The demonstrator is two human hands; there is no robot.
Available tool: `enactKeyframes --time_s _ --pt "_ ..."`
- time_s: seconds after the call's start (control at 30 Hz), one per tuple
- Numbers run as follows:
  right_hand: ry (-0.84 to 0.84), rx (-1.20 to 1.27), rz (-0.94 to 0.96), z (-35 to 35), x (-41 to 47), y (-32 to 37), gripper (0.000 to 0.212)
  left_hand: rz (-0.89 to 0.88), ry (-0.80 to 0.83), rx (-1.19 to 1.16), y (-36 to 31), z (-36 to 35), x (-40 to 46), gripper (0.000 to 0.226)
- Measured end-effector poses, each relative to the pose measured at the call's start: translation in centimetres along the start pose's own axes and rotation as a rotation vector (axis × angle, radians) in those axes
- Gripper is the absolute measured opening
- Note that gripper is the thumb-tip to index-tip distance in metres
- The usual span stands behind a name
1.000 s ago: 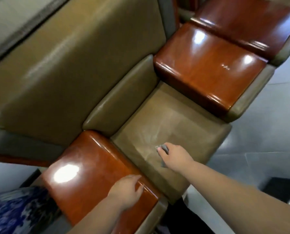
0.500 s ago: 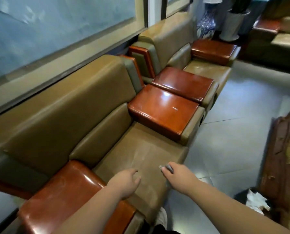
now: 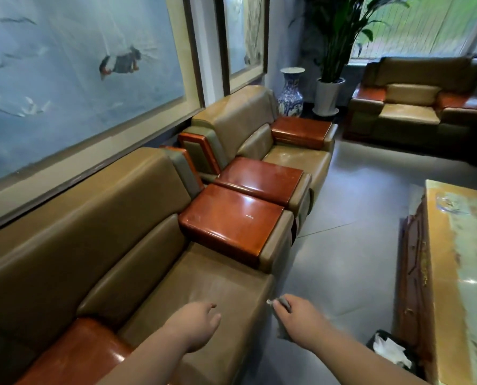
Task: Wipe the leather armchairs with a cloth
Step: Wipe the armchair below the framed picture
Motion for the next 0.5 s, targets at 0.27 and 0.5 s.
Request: enactKeyframes --time_s 0.27,0.5 --pt "-0.027 -0.053 0.008 13.1 4.4 -8.0 0.049 -0.018 -0.002 0.014 -14.7 4.1 9.2 0.058" --pt "-0.089 -0.006 -0.043 26.1 9.9 -15.8 0.043 -0.113 -0.043 0.063 -28.3 7.6 16.7 0.051"
Point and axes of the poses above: each hand's wrist, its own x-axis towards the middle knuckle, its own z-axis out of the back of the hand, y = z × x, the point moved 6 cm from there along x, towards the middle knuckle, and after that the axes turned 13 degrees about x, right-handed, at the moved point
